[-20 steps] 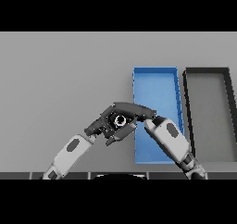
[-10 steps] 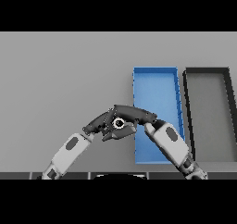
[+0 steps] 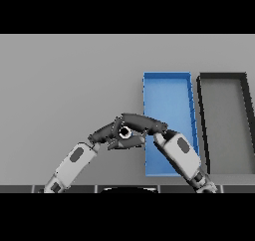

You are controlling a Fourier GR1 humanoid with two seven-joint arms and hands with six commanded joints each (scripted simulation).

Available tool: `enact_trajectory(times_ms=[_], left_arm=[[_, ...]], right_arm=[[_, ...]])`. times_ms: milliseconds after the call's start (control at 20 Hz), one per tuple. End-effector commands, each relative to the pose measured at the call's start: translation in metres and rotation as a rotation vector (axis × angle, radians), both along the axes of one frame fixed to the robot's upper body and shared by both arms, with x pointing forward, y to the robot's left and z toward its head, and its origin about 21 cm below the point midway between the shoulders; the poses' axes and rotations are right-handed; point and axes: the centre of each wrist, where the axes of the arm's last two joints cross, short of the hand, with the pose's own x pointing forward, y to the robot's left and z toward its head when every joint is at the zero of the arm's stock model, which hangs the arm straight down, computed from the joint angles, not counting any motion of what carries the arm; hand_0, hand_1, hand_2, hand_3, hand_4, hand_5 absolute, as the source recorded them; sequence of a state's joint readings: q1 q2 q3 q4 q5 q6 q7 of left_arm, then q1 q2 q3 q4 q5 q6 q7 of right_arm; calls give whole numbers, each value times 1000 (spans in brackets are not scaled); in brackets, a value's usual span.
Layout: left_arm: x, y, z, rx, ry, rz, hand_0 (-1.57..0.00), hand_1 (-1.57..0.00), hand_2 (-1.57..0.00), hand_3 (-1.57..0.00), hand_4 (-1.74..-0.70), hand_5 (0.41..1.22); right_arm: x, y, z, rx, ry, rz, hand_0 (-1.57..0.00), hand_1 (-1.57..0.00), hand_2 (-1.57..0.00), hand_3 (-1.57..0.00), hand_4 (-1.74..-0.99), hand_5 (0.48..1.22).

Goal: Pick up the blue pipe and place it into the blue bin.

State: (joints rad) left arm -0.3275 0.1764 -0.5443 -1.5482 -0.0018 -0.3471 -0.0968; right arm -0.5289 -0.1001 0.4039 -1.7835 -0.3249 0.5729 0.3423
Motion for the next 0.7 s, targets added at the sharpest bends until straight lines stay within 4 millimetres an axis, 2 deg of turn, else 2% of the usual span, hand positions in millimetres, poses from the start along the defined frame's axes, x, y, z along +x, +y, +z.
enact_trajectory(times_ms=[0, 150, 300, 500, 650], left_arm=[[2, -1, -2, 11, 9, 20, -205, -167, -171, -69, -912, 901], [3, 3, -7, 42, 26, 56, -104, -85, -87, -35, -836, 754], [2, 4, -6, 37, 40, 67, -53, -43, -44, -17, -830, 659], [-2, 4, -8, 57, 122, 123, -21, -17, -17, -7, -873, 612], [-5, 9, -8, 75, 121, 116, -10, -8, -8, -3, -878, 572]], right_arm=[[1, -3, -2, 15, 0, 1, -1567, -1567, -1567, -1566, -1484, 1215], [0, -1, 1, 28, -8, -4, -1569, -1569, -1569, -1568, -1485, 1218], [0, -2, 3, 39, -19, -13, -1570, -1570, -1570, -1570, -1485, 1219], [2, -2, 6, 44, -7, -30, -1571, -1571, -1571, -1570, -1491, 1220], [3, -4, 11, 127, 138, 15, -1571, -1571, -1571, -1571, -1492, 1221]])
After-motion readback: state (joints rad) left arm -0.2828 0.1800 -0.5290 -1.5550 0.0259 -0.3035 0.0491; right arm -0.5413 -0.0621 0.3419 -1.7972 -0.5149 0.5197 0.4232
